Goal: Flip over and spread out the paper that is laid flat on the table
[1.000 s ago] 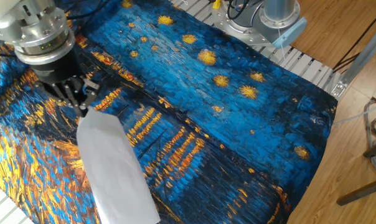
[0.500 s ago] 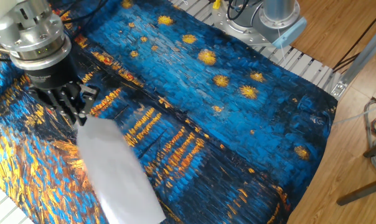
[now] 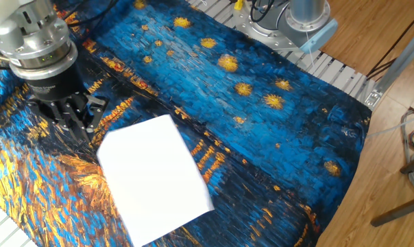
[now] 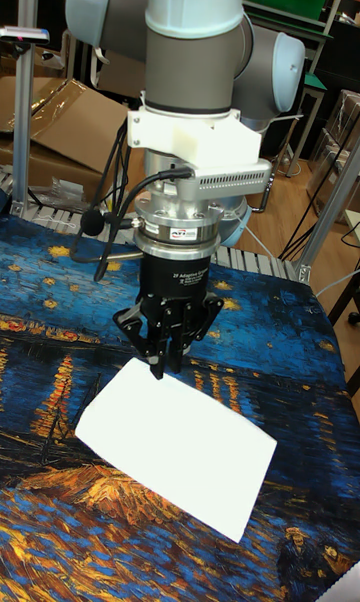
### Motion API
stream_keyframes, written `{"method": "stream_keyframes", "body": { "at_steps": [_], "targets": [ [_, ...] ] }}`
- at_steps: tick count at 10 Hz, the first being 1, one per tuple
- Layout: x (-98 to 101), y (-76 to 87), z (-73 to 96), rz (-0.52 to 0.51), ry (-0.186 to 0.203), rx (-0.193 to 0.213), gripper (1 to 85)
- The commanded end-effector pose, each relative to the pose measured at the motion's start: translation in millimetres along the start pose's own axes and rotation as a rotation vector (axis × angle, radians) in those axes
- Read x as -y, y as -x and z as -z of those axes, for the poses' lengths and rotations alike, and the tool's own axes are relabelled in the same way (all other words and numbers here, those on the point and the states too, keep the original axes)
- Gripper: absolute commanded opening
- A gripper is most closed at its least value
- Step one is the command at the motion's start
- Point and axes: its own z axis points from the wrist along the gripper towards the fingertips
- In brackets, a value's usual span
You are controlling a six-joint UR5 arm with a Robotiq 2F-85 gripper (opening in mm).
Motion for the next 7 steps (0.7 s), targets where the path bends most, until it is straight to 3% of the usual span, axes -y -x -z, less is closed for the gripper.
{"method": "stream_keyframes", "body": {
  "at_steps": [1,2,4,5,7],
  "targets": [
    [6.8,0.5,3.6,-0.005,-0.016,0.005,23.7],
    [15.1,-5.7,7.7,-0.049,-0.039,-0.009,19.7],
    [34.0,-2.0,15.5,-0.243,-0.109,0.037,1.0],
    [41.2,-1.8,21.2,-0.286,-0.136,0.055,1.0],
    [43.6,-5.0,35.0,-0.33,-0.143,0.09,1.0]
  ]
}}
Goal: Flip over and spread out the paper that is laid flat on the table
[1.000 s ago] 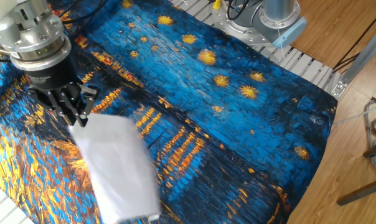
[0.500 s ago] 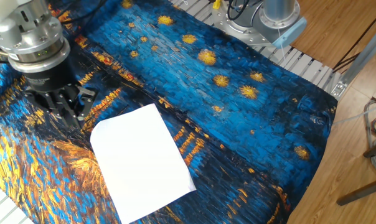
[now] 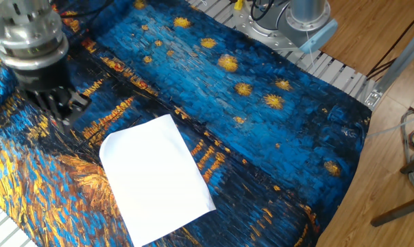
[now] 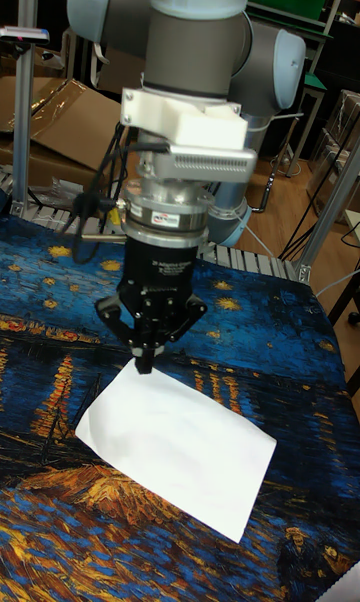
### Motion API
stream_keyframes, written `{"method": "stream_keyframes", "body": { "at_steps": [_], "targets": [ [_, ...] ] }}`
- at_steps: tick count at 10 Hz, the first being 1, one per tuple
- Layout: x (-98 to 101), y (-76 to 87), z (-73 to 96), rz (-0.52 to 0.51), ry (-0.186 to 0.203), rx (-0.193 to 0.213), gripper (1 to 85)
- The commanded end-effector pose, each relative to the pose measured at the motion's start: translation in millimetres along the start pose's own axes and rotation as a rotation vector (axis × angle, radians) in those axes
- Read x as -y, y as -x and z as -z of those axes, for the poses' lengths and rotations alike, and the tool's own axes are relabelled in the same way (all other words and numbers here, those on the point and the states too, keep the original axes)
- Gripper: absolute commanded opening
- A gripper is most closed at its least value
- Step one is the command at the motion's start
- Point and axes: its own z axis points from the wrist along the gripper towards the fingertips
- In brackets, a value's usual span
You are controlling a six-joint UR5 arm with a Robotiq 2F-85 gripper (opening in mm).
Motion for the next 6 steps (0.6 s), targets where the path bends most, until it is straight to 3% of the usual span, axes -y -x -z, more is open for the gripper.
{"method": "stream_keyframes", "body": {
  "at_steps": [1,2,6],
  "targets": [
    [19.1,1.4,21.3,-0.125,-0.057,0.051,1.0],
    [28.8,-4.7,20.7,-0.152,-0.093,0.035,1.0],
    [27.8,-17.5,6.4,-0.218,-0.097,-0.009,1.0]
  ]
}}
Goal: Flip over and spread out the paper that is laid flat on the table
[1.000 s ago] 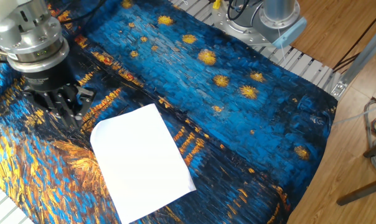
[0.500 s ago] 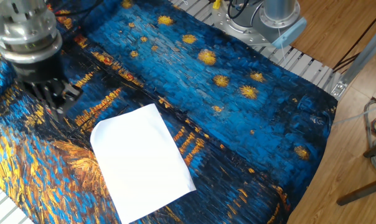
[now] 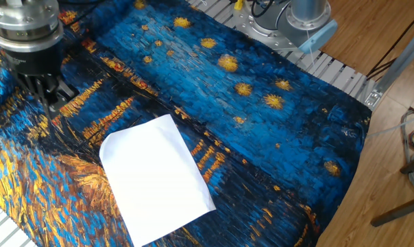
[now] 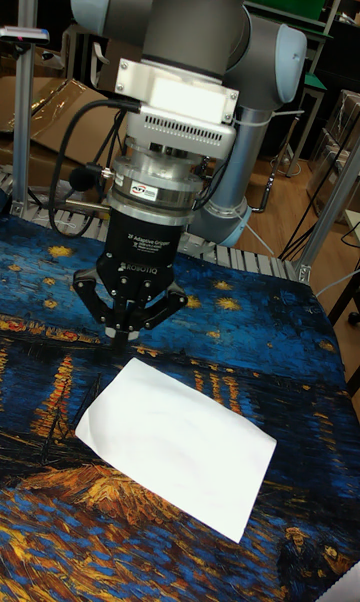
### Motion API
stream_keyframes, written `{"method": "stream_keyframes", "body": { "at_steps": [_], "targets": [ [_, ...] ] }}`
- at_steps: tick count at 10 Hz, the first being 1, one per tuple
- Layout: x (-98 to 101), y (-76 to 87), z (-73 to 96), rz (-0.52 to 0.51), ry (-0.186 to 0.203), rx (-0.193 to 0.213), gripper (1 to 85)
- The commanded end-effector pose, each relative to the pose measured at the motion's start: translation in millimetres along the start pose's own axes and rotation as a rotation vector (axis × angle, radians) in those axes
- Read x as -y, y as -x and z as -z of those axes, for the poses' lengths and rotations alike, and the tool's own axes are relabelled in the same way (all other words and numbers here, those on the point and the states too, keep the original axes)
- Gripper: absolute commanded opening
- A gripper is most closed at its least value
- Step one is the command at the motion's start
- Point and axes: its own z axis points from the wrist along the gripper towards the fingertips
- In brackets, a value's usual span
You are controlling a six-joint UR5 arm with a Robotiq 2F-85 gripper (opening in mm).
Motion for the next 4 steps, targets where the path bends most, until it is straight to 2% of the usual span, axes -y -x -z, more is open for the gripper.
{"method": "stream_keyframes", "body": {
  "at_steps": [1,4],
  "targets": [
    [5.7,-4.9,-4.1,-0.03,-0.024,-0.012,1.0],
    [5.6,-0.7,-7.1,-0.017,-0.05,-0.002,1.0]
  ]
}}
